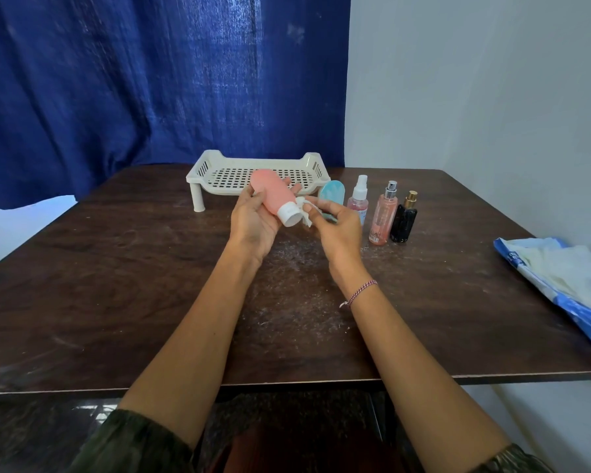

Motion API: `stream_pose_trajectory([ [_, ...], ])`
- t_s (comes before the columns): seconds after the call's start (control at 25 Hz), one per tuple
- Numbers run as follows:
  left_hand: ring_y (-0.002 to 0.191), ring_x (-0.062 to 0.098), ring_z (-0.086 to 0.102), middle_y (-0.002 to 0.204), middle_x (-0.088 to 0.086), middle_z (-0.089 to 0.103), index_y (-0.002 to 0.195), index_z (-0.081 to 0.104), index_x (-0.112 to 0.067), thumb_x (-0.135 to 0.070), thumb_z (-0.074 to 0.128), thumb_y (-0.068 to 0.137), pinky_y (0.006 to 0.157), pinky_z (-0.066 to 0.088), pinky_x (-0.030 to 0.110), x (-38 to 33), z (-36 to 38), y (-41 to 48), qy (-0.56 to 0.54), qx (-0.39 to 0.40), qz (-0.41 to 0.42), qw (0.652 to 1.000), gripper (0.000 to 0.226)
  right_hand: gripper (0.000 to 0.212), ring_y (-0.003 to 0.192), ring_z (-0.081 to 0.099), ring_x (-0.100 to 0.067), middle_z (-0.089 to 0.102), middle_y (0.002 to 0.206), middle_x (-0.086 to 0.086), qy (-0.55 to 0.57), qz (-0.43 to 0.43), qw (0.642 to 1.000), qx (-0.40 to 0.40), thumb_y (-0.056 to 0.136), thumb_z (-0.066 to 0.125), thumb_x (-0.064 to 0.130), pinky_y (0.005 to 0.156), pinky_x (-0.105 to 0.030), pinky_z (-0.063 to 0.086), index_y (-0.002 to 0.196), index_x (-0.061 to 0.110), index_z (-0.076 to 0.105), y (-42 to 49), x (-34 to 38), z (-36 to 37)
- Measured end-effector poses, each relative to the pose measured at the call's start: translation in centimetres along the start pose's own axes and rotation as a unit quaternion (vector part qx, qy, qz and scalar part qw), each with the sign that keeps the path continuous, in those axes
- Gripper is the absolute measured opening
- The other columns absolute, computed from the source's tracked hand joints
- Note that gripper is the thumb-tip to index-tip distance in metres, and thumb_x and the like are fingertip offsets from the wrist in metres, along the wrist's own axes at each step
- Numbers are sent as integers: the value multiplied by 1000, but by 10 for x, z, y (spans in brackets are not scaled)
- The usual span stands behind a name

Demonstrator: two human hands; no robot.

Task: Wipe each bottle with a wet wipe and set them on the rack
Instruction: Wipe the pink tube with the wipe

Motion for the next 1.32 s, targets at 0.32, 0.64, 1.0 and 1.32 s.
stream_pose_trajectory([
  [0.32, 110, 17, 56, 136, 8, 50, 138, 41, -13, -17, 42, 101, 93, 51, 35, 2, -8, 10, 204, -78, 34, 975, 38, 25, 106, 56, -10, 62, 121, -2, 1, -56, 998, 4, 83, 68, 21, 80, -20, 53, 108, 16, 68, -3, 3, 3],
  [0.64, 91, 12, 68, 119, 5, 65, 120, 64, -12, -13, 60, 91, 72, 58, 29, -8, -15, 11, 295, -59, 39, 953, 29, 26, 115, 54, -16, 63, 120, -5, -125, -158, 979, -3, 82, 69, 18, 89, -24, 49, 107, 11, 69, -7, 10, 0],
  [1.0, 92, 12, 69, 100, -3, 74, 101, 70, -20, -16, 68, 80, 66, 57, 26, -14, -20, 10, 308, 74, -43, 948, 22, 23, 108, 56, -12, 66, 116, -5, -129, -205, 968, -67, 81, 70, 18, 71, -1, 40, 103, 13, 70, -9, 13, -4],
  [1.32, 109, 14, 62, 111, -6, 70, 102, 72, -25, -20, 69, 71, 80, 55, 30, -11, -22, 8, 346, 149, -74, 924, 32, 24, 106, 55, -7, 64, 115, -5, -101, -213, 966, -102, 82, 69, 18, 86, -24, 51, 105, 9, 69, -8, 19, -13],
])
Point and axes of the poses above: each hand's wrist, its own y-axis towards the middle knuckle, its own z-axis out of the palm, x = y × z, the point moved 2 cm from there along y, towards the middle knuckle
